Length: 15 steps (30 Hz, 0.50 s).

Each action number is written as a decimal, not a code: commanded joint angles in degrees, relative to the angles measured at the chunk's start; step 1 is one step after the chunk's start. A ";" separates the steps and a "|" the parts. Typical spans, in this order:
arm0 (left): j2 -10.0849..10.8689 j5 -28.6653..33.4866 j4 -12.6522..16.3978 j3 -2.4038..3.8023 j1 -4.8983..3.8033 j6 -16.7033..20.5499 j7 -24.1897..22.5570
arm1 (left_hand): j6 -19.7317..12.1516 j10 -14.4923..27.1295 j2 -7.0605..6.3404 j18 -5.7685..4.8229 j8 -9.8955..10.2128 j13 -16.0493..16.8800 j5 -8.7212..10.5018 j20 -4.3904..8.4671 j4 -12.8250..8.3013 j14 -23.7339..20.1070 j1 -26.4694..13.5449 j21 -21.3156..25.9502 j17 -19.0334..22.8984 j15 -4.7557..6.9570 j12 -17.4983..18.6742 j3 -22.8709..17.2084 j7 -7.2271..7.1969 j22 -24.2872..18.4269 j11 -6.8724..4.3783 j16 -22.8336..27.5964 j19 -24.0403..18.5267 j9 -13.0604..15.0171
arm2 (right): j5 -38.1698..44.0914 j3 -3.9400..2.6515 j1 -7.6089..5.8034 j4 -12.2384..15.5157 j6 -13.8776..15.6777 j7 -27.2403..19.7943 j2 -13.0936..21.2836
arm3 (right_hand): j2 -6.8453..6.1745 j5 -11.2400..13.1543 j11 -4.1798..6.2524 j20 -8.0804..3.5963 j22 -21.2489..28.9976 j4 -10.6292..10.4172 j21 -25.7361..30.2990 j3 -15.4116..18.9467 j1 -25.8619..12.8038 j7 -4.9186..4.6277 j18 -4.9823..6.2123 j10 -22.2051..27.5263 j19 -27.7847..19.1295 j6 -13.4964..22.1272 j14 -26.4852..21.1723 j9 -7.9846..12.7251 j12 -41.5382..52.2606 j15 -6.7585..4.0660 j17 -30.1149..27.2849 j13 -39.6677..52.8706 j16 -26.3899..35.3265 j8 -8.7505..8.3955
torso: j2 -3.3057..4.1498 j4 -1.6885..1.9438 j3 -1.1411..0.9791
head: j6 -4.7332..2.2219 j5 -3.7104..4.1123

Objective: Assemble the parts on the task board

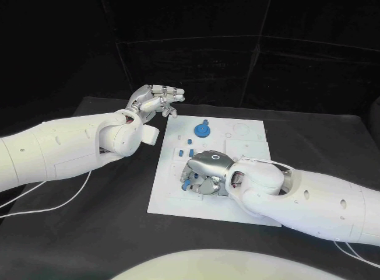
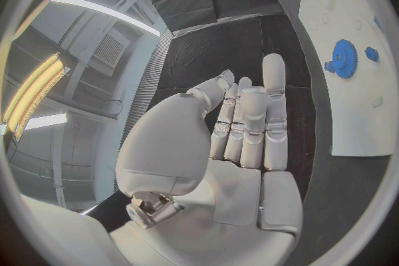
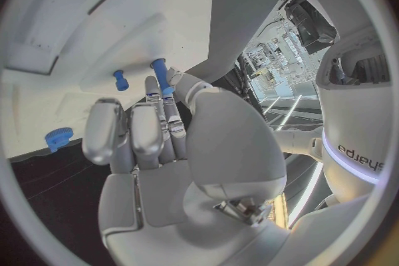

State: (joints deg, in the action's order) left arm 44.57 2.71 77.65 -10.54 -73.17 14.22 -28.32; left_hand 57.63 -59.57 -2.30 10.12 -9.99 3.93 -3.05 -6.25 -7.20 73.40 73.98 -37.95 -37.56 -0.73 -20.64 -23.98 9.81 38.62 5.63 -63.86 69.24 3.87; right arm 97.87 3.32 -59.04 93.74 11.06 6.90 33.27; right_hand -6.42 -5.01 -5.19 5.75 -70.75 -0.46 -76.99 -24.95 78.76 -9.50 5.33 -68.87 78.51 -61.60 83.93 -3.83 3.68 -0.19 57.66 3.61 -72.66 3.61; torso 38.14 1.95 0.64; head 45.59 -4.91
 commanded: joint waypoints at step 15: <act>-0.14 0.11 0.20 0.05 -0.09 -0.85 0.12 | -0.38 0.39 -0.16 0.32 0.22 -0.05 0.16 -0.17 -0.01 -0.28 -0.12 0.22 0.05 -0.06 -0.21 0.31 0.12 -0.05 0.12 0.28 -0.39 -0.09 | 0.50 0.21 -0.07 -0.19 -0.66 0.50 -0.78 | -1.69 -0.59 -0.69 1.01 1.52 -0.44 1.38 0.88 -1.28 -0.09 -0.35 3.69 -1.12 3.11 0.61 0.08 0.00 1.02 -0.95 -0.04 0.12 -0.04 | -0.02 -0.03 -0.03 | 0.05 0.06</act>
State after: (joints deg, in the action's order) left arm 44.49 2.71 77.75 -10.54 -73.17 14.13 -28.18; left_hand 57.63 -59.57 -2.30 10.12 -9.99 3.94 -3.05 -6.25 -7.19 73.40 73.98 -37.95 -37.56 -0.73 -20.64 -23.98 9.81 38.63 5.63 -63.86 69.24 3.87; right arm 98.03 3.53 -59.05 93.42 10.36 7.44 32.55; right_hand -7.54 -5.23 -5.83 6.55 -69.29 -0.96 -75.83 -24.45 77.64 -9.55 5.33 -65.69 77.70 -58.85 84.14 -3.73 3.68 0.42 56.76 3.62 -72.66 3.61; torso 38.14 1.95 0.63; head 45.68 -4.85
